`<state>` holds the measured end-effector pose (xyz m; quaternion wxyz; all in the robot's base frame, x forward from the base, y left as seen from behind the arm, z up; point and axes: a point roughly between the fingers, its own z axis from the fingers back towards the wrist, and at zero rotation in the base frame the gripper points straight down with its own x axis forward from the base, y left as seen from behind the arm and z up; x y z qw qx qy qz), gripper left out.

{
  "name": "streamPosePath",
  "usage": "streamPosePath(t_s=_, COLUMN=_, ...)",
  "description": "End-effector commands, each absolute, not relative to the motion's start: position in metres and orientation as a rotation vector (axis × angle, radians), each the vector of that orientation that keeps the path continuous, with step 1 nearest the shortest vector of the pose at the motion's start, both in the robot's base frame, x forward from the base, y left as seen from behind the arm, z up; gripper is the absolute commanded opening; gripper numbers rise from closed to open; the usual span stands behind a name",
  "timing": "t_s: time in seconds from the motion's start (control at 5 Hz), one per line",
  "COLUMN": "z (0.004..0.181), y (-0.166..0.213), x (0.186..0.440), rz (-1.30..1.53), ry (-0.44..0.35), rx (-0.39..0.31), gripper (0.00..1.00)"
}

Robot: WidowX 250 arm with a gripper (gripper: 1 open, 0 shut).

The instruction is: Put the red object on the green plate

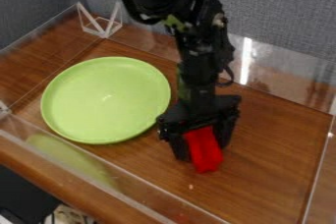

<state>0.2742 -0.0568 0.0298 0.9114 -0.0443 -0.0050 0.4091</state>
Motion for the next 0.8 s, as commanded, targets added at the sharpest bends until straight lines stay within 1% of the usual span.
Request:
streamPosePath(t_s=0.0, z=0.035, y=-0.060, x=0.295, rz=0.864, ry=-0.074, rx=-0.109, gripper=0.00)
streamPosePath(t_s=0.2, z=0.031, y=-0.070, x=0.306, rz=0.831, ry=-0.102, rx=-0.103, gripper=0.00)
streamPosePath(t_s=0.4, z=0.029, y=-0.085, x=0.304, rz=0.740, ry=-0.130, rx=-0.103, gripper=0.00)
streamPosePath(t_s=0.6, z=0.032, y=-0.092, x=0.297, rz=0.691, ry=-0.142, rx=-0.102, gripper=0.00)
